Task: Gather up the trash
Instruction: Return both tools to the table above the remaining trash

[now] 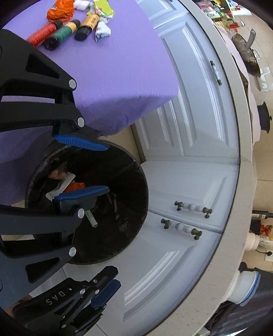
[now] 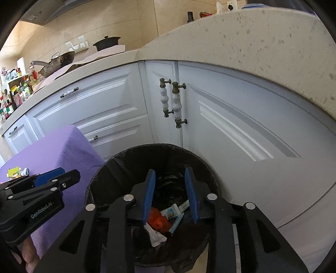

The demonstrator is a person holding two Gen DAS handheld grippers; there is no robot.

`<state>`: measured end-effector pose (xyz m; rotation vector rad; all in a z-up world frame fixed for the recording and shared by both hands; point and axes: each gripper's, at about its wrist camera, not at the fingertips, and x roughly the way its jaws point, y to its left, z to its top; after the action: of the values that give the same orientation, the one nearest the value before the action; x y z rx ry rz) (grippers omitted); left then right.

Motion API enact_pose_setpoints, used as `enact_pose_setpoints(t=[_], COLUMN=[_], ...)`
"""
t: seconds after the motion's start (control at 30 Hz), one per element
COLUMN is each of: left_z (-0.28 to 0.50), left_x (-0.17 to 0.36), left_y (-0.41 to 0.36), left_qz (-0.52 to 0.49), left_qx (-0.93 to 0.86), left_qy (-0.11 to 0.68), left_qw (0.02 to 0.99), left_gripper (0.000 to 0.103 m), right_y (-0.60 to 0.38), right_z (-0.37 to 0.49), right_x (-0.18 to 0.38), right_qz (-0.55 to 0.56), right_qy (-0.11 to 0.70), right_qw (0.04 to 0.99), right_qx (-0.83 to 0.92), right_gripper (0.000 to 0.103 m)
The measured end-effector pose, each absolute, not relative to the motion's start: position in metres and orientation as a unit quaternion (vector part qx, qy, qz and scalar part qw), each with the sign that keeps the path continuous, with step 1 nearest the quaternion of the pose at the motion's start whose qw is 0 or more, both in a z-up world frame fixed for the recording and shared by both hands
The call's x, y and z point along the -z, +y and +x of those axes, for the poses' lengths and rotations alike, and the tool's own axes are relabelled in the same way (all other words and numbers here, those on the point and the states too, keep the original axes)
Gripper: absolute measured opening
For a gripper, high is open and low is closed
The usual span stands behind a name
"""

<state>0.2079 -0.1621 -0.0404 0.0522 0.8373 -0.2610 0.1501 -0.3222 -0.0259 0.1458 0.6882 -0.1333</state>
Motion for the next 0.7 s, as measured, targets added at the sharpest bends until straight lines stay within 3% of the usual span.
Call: enact_pose_setpoints(t=[0.7], left_z=[0.131], left_x=[-0.009], left_y=[-0.003], left_qz=[-0.026], left_qx=[0.008], left_qy=[0.364], left_qw=[0.931], left_gripper=[0.057], right_y=[-0.2], right_z=[0.143], right_x=[0.0], right_qz=[0.036], right_qy=[0.33], right_qw=[0.94], right_qx=[-0.075], right_gripper=[0.043])
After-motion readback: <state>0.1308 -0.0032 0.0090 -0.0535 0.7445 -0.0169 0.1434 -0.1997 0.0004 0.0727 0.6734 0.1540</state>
